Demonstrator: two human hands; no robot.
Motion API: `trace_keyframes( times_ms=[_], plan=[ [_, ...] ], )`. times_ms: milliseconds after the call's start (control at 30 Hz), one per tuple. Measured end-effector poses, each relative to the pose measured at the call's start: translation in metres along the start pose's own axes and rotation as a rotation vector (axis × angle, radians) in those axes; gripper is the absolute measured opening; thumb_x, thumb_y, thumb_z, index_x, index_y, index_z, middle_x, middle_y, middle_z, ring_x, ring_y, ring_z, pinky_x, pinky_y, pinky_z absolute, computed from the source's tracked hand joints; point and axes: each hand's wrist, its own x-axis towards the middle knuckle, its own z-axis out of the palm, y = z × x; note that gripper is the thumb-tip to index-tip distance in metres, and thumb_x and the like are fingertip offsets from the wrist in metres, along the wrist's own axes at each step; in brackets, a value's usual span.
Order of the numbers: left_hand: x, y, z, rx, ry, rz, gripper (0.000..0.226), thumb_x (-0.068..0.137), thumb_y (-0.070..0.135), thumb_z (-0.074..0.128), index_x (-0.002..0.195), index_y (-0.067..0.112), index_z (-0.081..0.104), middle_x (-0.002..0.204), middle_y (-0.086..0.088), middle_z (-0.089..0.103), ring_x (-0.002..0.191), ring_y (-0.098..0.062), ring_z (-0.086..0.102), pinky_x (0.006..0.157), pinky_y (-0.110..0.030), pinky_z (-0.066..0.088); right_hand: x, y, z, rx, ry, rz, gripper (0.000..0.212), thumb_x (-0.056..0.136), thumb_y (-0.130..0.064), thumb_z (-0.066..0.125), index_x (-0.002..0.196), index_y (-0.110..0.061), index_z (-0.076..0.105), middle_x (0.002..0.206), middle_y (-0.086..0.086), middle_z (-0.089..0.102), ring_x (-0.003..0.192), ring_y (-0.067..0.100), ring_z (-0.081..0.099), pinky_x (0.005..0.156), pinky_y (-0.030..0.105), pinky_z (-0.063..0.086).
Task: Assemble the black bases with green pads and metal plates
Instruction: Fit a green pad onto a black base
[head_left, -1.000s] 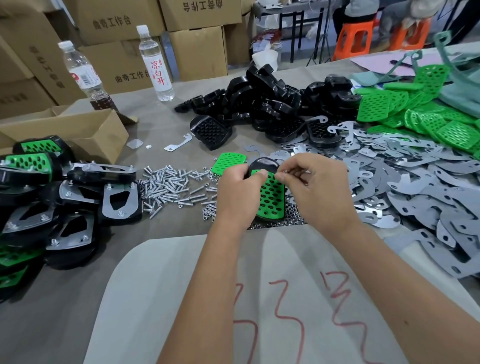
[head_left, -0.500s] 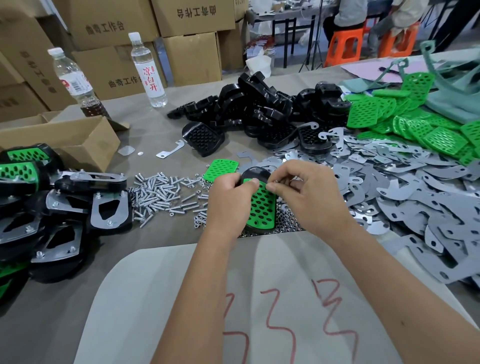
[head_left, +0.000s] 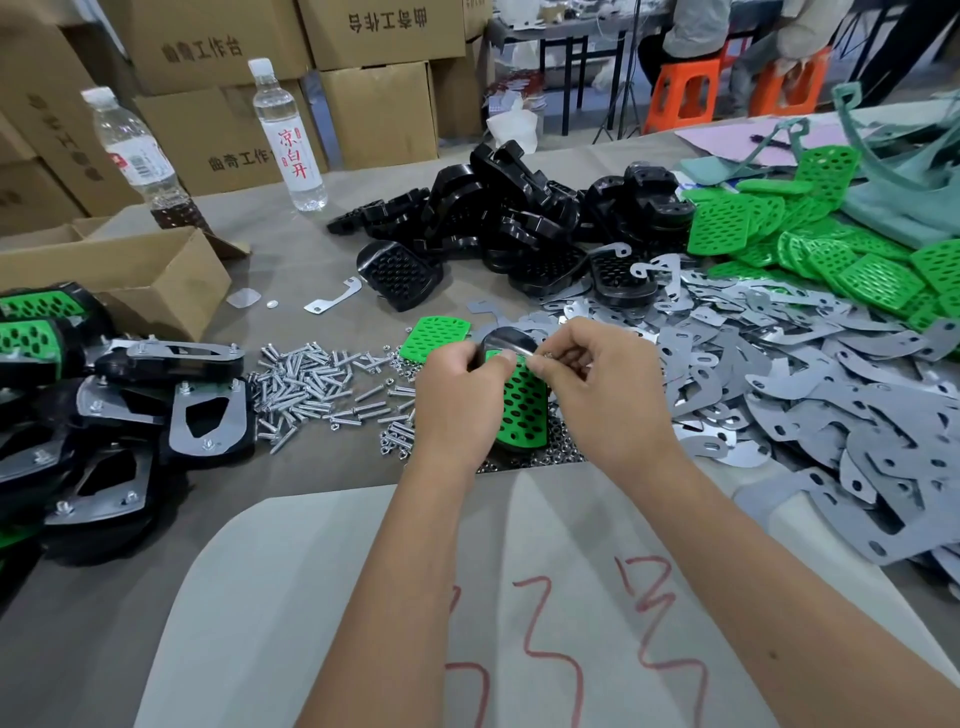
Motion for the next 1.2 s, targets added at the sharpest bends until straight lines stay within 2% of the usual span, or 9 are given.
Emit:
trace_keyframes(
  times_ms=[67,167,300,467,533,733,900,1067,1200],
  plan=[
    [-0.002,0.002,0.002,0.003,0.015,0.019,0.031,0.076,0.036,0.062,0.056,0.02,0.044,0.057,0.006,0.041,0.063,-0.02,0.036,0.064,-0.039,0.032,-0.001,0.0,0.0,0.018,0.035,0.031,0.013,0.089,-0.009,0.078,0.079,-0.011,0.071,0.068,-0.006,0.064,0.062,0.003,0.053,0.063,0.014,0.043],
    [-0.005,0.003,0.003,-0.005,0.026,0.069,0.03,0.08,0.036,0.059,0.076,0.006,0.062,0.072,-0.019,0.06,0.07,-0.023,0.051,0.071,-0.051,0.05,-0.004,-0.002,-0.002,0.072,0.038,-0.001,0.013,0.09,-0.01,0.077,0.079,-0.012,0.07,0.072,-0.004,0.068,0.065,0.005,0.056,0.066,0.016,0.047],
    [-0.006,0.003,0.001,0.006,0.046,0.096,0.033,0.082,0.032,0.057,0.089,0.003,0.069,0.085,-0.02,0.07,0.075,-0.024,0.058,0.083,-0.059,0.054,-0.005,-0.002,-0.002,0.162,-0.019,-0.036,0.013,0.091,-0.017,0.077,0.079,-0.017,0.073,0.073,-0.01,0.07,0.07,0.006,0.061,0.068,0.021,0.049],
    [-0.007,0.005,0.0,-0.056,0.06,0.146,0.042,0.083,0.032,0.057,0.099,-0.006,0.065,0.096,-0.03,0.067,0.079,-0.035,0.061,0.085,-0.063,0.052,-0.003,0.003,-0.002,0.522,-0.066,0.223,0.017,0.087,-0.028,0.081,0.096,-0.016,0.073,0.082,0.003,0.068,0.066,0.014,0.055,0.059,0.026,0.048],
    [-0.007,0.002,0.0,-0.077,0.07,0.175,0.036,0.085,0.03,0.058,0.096,-0.004,0.065,0.093,-0.028,0.067,0.078,-0.036,0.06,0.082,-0.063,0.053,-0.001,0.005,-0.004,0.631,-0.175,0.368,0.034,0.085,-0.038,0.079,0.108,-0.016,0.07,0.089,0.003,0.068,0.072,0.017,0.058,0.057,0.025,0.047],
    [-0.008,0.0,-0.003,-0.117,0.064,0.174,0.018,0.086,0.027,0.058,0.089,0.018,0.073,0.078,0.006,0.07,0.077,-0.019,0.064,0.075,-0.051,0.055,0.001,0.005,-0.007,0.738,-0.332,0.366,0.028,0.091,-0.038,0.069,0.105,-0.014,0.075,0.086,-0.004,0.067,0.073,0.009,0.053,0.057,0.02,0.044],
    [-0.008,0.001,-0.002,-0.03,0.048,0.232,0.021,0.087,0.025,0.057,0.094,0.016,0.074,0.082,0.002,0.073,0.078,-0.018,0.067,0.075,-0.041,0.055,0.002,0.004,-0.012,0.754,-0.394,0.389,0.03,0.086,-0.031,0.07,0.106,-0.009,0.072,0.086,-0.002,0.069,0.068,0.008,0.056,0.055,0.019,0.042],
    [-0.007,-0.001,-0.003,-0.042,0.067,0.227,0.026,0.087,0.026,0.057,0.095,0.006,0.072,0.087,-0.013,0.072,0.084,-0.039,0.066,0.078,-0.056,0.056,0.003,0.005,-0.012,0.775,-0.385,0.415,0.043,0.086,-0.033,0.069,0.116,-0.002,0.071,0.087,0.0,0.069,0.067,0.007,0.057,0.054,0.019,0.042],
    [-0.008,0.0,0.0,0.002,0.054,0.261,0.022,0.087,0.026,0.057,0.093,0.013,0.073,0.086,-0.011,0.073,0.085,-0.037,0.066,0.079,-0.056,0.054,0.003,0.005,-0.012,0.787,-0.376,0.43,0.045,0.087,-0.031,0.07,0.116,0.003,0.069,0.087,0.002,0.067,0.068,0.009,0.055,0.052,0.018,0.04]
  ],
)
